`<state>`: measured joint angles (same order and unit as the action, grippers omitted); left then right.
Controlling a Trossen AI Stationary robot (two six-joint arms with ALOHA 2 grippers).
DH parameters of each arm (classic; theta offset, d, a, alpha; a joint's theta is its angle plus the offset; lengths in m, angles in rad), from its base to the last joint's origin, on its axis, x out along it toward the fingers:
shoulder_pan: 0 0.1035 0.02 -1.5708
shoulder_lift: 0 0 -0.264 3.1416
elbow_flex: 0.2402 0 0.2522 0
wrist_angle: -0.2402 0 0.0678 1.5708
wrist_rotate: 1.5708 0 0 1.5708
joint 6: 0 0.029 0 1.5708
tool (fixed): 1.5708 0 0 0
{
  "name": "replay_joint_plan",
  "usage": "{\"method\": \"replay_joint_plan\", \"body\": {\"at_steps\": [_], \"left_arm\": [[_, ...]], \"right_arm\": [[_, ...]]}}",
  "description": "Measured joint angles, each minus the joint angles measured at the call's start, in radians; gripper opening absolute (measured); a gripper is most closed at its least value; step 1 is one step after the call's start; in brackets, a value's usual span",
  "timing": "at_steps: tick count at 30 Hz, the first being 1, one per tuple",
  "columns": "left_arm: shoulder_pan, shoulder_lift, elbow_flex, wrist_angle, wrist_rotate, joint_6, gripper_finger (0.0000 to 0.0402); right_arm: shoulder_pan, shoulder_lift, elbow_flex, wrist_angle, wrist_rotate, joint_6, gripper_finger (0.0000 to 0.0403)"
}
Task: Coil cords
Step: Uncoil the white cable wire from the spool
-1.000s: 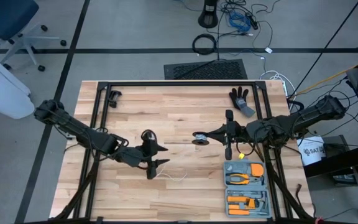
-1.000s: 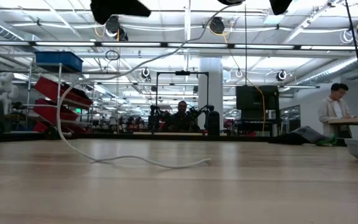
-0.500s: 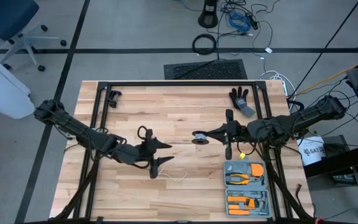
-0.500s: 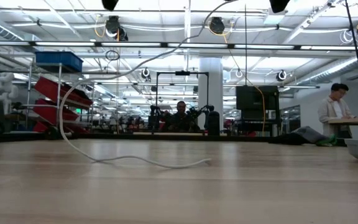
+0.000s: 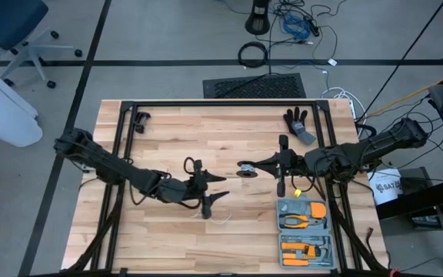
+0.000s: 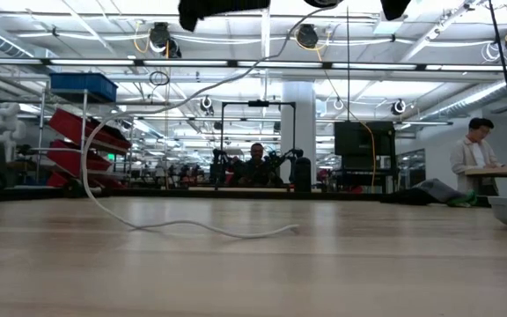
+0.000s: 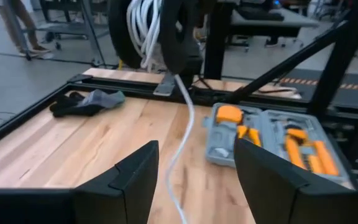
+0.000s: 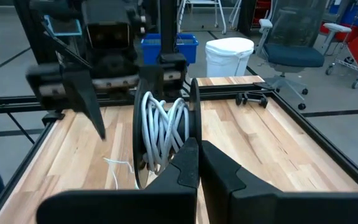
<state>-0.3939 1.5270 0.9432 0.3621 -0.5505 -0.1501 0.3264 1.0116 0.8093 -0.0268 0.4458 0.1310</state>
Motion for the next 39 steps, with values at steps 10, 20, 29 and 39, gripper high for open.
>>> {"method": "replay_joint_plan", "body": {"at_steps": [10, 20, 29, 39], "left_arm": [[0.030, 0.052, 0.000, 0.104, 0.003, 0.000, 0.0215], [0.054, 0.052, 0.000, 0.102, 0.101, -0.002, 0.0215], [0.058, 0.052, 0.000, 0.092, 0.114, -0.025, 0.0215], [0.058, 0.052, 0.000, 0.075, 0.180, 0.000, 0.0215]], "right_arm": [[0.000, 0.001, 0.000, 0.005, 0.000, -0.013, 0.0000], [-0.006, 0.001, 0.000, 0.030, -0.001, -0.022, 0.0000], [-0.006, 0.001, 0.000, 0.030, -0.001, -0.022, 0.0000], [-0.006, 0.001, 0.000, 0.030, -0.001, -0.022, 0.0000]]}}
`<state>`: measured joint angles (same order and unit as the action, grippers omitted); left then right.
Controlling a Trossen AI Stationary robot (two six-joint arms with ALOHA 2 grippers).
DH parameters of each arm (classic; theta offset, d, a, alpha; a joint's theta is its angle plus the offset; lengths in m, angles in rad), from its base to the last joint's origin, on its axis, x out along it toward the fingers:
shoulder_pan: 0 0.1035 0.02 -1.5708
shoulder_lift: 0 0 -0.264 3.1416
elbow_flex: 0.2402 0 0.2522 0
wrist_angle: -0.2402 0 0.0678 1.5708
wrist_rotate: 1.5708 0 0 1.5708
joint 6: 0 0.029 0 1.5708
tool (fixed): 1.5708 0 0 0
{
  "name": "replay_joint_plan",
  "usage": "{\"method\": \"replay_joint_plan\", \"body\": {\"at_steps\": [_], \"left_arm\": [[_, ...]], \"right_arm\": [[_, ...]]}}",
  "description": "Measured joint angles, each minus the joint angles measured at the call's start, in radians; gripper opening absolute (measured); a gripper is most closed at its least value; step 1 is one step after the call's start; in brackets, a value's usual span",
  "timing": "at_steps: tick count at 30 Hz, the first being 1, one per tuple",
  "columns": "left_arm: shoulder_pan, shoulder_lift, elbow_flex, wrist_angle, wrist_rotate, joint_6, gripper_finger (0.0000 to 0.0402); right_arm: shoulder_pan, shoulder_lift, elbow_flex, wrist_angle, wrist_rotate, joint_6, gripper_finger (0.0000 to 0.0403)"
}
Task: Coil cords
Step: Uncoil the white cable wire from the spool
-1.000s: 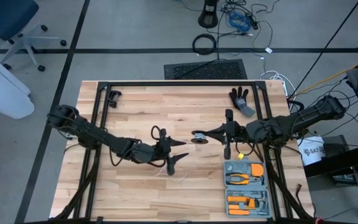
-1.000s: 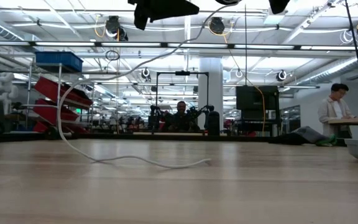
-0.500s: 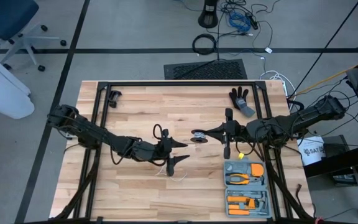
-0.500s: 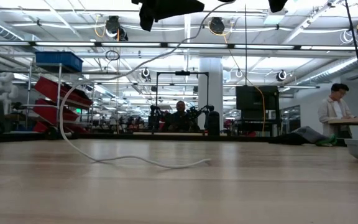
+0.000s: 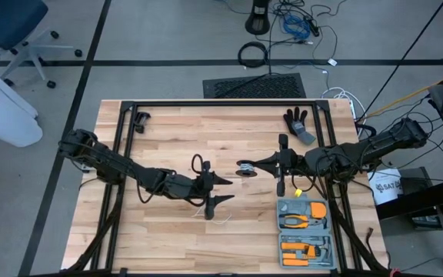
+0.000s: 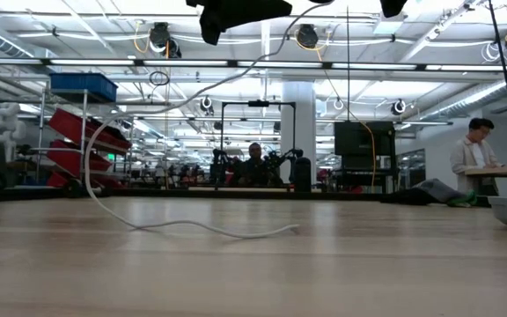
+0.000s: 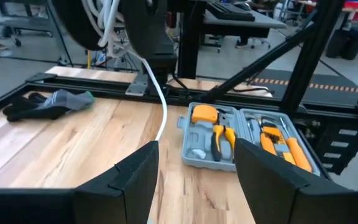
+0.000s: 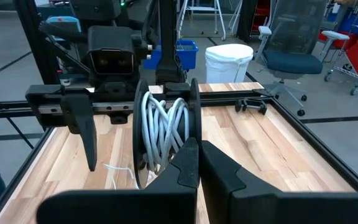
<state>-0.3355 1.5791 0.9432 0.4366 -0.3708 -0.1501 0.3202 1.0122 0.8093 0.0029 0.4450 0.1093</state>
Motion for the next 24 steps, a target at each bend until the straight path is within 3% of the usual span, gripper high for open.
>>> {"method": "replay_joint_plan", "body": {"at_steps": [14, 24], "left_arm": [[0.042, 0.005, 0.000, -0.002, -0.026, 0.034, 0.0212], [0.055, 0.054, 0.000, 0.005, -0.005, 0.034, 0.0164]], "right_arm": [[0.000, 0.000, 0.000, 0.022, 0.000, -0.010, 0.0000], [0.000, 0.000, 0.000, 0.024, -0.001, -0.012, 0.0000]]}}
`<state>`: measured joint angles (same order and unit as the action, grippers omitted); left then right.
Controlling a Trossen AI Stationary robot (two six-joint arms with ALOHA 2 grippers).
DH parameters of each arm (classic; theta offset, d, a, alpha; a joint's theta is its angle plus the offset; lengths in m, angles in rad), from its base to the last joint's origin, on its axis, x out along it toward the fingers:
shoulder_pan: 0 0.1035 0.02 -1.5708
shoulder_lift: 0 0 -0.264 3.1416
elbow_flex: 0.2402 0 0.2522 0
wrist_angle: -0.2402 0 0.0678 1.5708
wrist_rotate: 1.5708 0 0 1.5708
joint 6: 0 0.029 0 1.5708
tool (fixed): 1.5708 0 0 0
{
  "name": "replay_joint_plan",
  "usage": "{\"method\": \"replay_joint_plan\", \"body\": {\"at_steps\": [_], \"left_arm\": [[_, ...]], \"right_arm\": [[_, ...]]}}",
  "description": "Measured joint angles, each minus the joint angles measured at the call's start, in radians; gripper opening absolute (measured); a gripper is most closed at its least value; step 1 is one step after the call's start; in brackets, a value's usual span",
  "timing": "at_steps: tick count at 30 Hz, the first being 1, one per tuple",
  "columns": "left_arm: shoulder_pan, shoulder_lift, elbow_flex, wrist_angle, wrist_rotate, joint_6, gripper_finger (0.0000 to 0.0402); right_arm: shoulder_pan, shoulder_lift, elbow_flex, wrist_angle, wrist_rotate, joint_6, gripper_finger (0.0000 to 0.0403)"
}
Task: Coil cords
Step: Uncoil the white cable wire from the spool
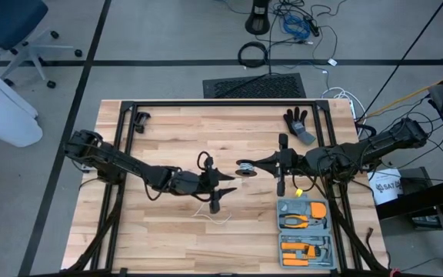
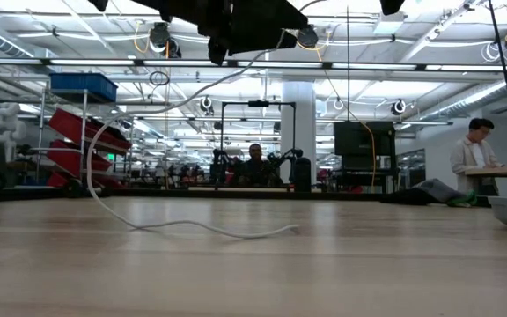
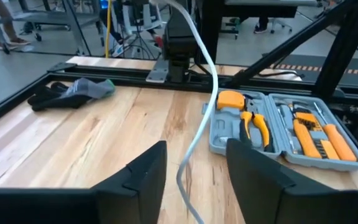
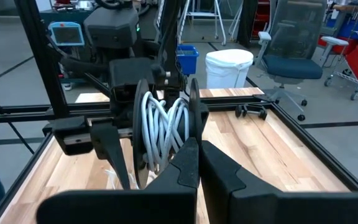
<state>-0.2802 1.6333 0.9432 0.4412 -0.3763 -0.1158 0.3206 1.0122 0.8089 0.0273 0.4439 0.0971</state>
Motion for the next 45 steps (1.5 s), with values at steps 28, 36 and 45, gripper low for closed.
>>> {"method": "replay_joint_plan", "body": {"at_steps": [28, 36, 45], "left_arm": [[-0.086, -0.327, 0.000, -0.518, -0.154, -0.141, 0.0003], [-0.189, -0.443, 0.000, -0.508, -0.308, -0.133, 0.0003], [-0.213, -0.513, 0.000, -0.198, -0.316, 0.050, 0.0002]], "right_arm": [[0.000, 0.000, 0.000, -0.022, -0.005, -0.001, 0.0000], [0.000, 0.000, 0.000, -0.052, -0.005, 0.016, 0.0000], [-0.016, 0.031, 0.000, -0.034, 0.002, -0.021, 0.0000]]}}
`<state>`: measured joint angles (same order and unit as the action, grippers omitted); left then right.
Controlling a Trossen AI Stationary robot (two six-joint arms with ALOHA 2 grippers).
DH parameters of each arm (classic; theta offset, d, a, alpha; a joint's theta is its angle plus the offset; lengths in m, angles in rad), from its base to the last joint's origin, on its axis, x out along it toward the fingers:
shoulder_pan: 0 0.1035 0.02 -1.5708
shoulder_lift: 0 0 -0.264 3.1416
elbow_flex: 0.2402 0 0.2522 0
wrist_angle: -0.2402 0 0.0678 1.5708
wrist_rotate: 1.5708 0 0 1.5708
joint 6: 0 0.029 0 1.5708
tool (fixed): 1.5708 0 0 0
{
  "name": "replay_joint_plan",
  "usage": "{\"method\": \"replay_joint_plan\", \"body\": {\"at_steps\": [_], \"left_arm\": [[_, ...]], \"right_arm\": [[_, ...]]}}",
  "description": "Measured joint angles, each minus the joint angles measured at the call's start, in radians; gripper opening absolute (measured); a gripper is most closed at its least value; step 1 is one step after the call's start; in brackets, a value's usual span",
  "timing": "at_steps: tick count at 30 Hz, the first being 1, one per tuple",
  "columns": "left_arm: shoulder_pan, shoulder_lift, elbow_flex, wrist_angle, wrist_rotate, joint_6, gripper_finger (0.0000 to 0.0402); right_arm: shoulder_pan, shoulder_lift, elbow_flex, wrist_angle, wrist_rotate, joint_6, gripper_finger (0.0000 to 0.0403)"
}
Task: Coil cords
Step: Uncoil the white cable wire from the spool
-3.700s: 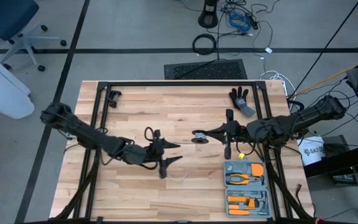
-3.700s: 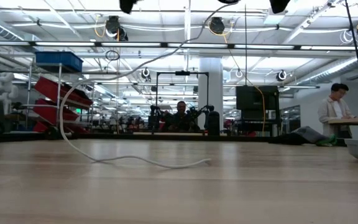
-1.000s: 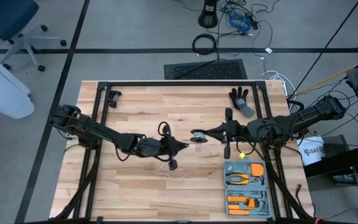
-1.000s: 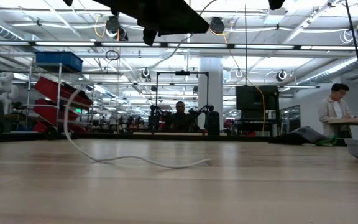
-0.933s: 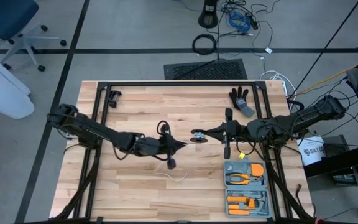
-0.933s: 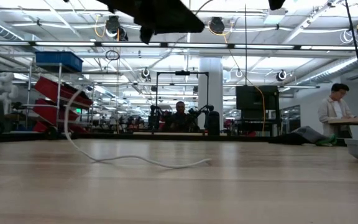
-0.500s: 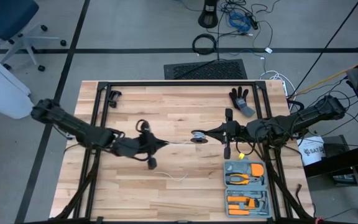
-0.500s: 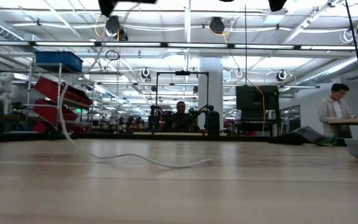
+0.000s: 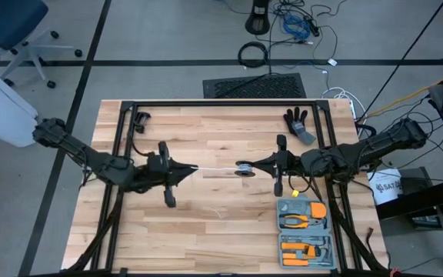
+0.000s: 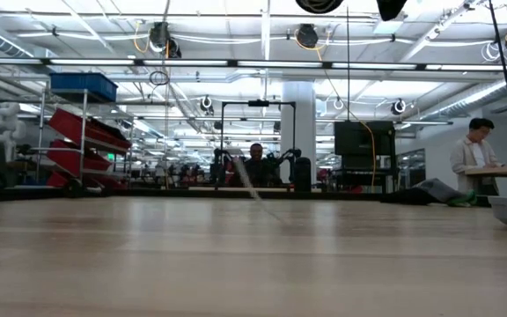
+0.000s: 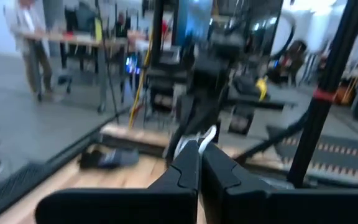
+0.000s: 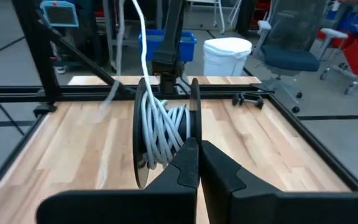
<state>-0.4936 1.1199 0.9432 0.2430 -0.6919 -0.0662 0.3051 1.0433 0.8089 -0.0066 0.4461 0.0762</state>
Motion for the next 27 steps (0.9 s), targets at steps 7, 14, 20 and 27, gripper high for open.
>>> {"method": "replay_joint_plan", "body": {"at_steps": [7, 14, 20, 27], "left_arm": [[0.019, 0.063, 0.001, 0.194, 0.062, 0.070, 0.0002], [0.041, 0.225, 0.110, 0.270, 0.191, 0.100, 0.0002], [0.032, 0.354, 0.148, 0.254, 0.354, 0.073, 0.0002], [0.015, 0.419, 0.149, -0.082, 0.410, -0.064, 0.0001]], "right_arm": [[-0.047, 0.086, 0.000, 0.106, 0.008, -0.010, 0.0000], [-0.084, 0.186, 0.000, 0.263, 0.070, -0.013, 0.0000], [-0.091, 0.214, 0.000, 0.337, 0.082, -0.021, 0.0000], [-0.090, 0.178, 0.000, 0.344, 0.080, -0.030, 0.0000]]}}
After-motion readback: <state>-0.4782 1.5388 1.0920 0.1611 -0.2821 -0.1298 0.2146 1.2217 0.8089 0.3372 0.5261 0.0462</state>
